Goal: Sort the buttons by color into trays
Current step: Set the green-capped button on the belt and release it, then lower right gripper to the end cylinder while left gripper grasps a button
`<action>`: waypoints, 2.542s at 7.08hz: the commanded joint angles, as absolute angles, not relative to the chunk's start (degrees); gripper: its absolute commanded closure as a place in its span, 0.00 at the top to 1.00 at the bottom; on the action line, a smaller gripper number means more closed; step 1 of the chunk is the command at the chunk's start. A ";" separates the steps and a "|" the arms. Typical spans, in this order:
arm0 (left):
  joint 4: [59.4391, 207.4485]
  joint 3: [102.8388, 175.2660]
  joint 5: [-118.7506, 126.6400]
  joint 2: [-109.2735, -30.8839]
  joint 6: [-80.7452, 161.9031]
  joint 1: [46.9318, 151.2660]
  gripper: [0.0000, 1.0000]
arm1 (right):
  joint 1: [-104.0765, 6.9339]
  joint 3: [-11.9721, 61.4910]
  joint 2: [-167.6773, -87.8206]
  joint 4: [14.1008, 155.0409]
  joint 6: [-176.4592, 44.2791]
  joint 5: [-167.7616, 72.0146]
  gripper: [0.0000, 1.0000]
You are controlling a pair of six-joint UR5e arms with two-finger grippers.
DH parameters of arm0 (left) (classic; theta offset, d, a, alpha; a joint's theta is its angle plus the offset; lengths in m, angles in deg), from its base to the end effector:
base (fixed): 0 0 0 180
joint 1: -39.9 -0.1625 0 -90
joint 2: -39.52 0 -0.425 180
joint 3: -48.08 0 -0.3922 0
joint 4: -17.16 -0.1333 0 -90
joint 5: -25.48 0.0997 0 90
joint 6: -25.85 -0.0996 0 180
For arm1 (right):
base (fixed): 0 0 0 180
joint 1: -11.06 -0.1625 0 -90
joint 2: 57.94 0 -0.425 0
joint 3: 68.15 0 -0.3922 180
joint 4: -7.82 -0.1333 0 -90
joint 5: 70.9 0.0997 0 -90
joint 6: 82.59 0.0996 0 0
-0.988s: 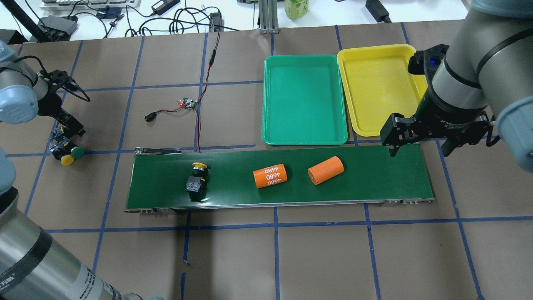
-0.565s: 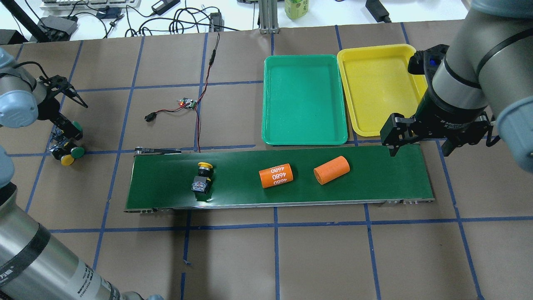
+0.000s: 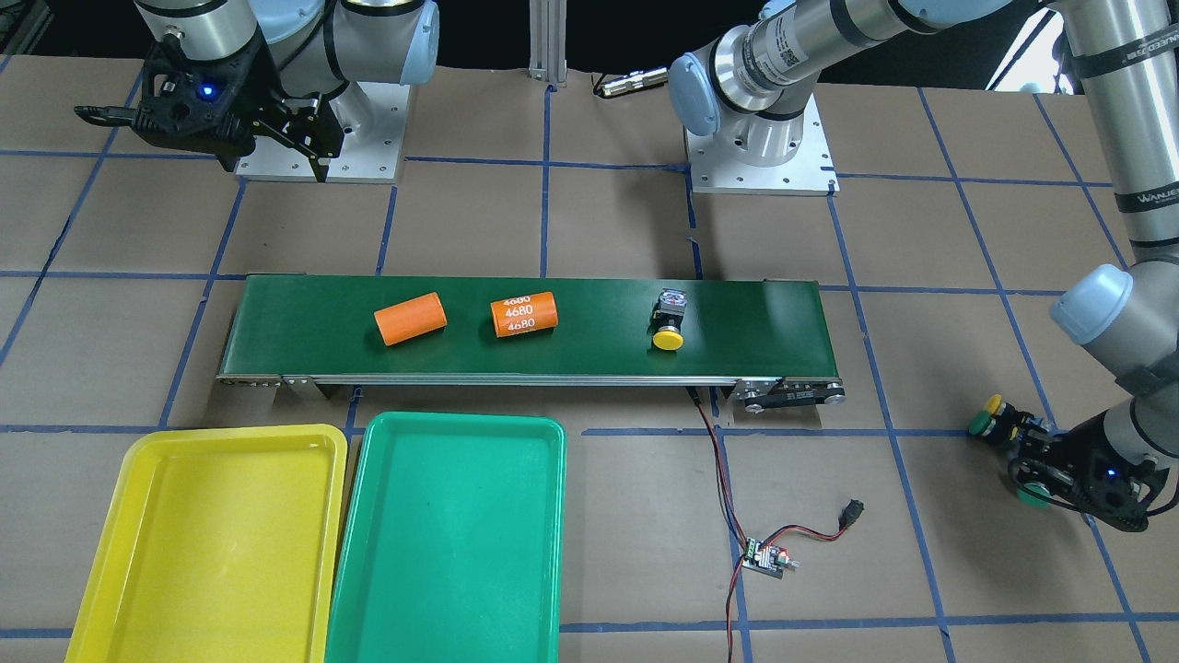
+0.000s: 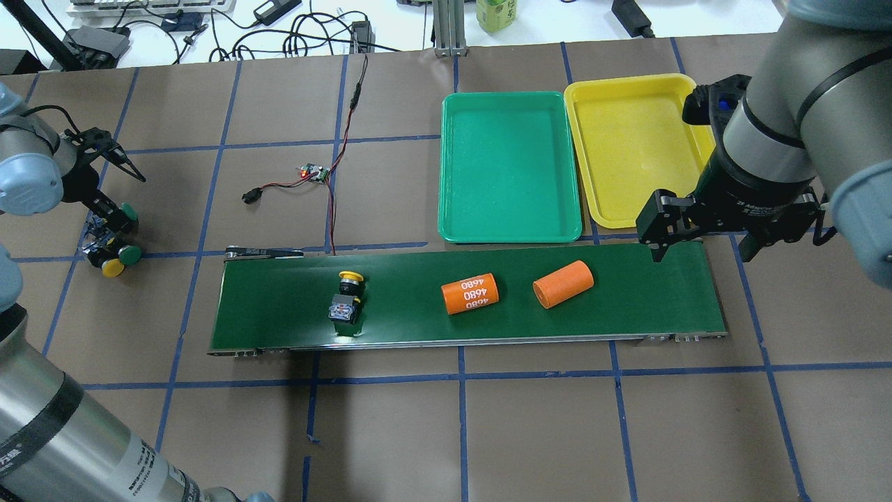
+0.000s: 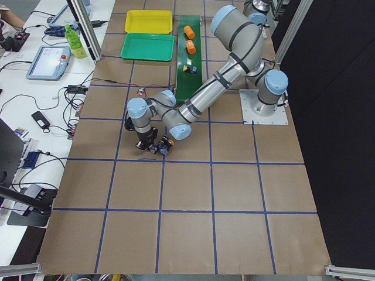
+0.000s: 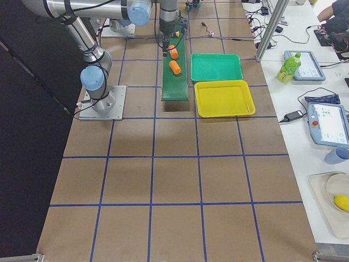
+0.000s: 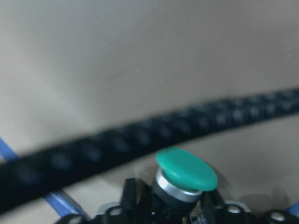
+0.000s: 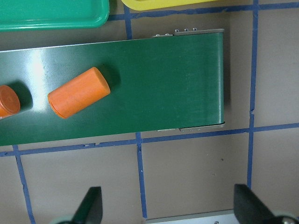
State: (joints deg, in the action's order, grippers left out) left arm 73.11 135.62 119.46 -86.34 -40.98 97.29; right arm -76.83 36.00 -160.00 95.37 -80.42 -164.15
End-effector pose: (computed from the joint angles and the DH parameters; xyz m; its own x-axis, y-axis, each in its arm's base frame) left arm 0.2585 -0.6386 0.1928 -0.8259 0.5626 -0.0377 0.5601 0.8263 0.0593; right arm 0.1130 -0.3991 0.4568 -0.9958 0.0700 0.0595 0.0745 0.9942 0.0770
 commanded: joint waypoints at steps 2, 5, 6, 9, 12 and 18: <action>85.74 134.13 119.87 -78.82 -20.84 105.52 0.00 | -76.83 36.09 -159.90 95.28 -80.13 -164.06 1.00; 92.22 147.25 117.42 -65.65 2.86 114.42 0.00 | -76.83 35.91 -160.07 95.45 -80.92 -164.24 1.00; 92.22 153.75 113.58 -60.73 11.09 115.04 0.00 | -76.83 35.91 -160.24 95.45 -80.92 -164.67 1.00; 90.74 162.06 112.05 -55.76 32.57 126.34 0.00 | -76.83 35.91 -160.25 95.45 -80.92 -164.24 1.00; 76.47 166.99 116.67 -57.95 28.78 127.71 0.84 | -76.83 35.13 -160.60 94.92 -80.92 -164.84 1.00; 87.47 153.57 115.83 -59.34 11.28 111.86 1.00 | -77.27 35.83 -163.39 92.39 -80.83 -164.24 1.00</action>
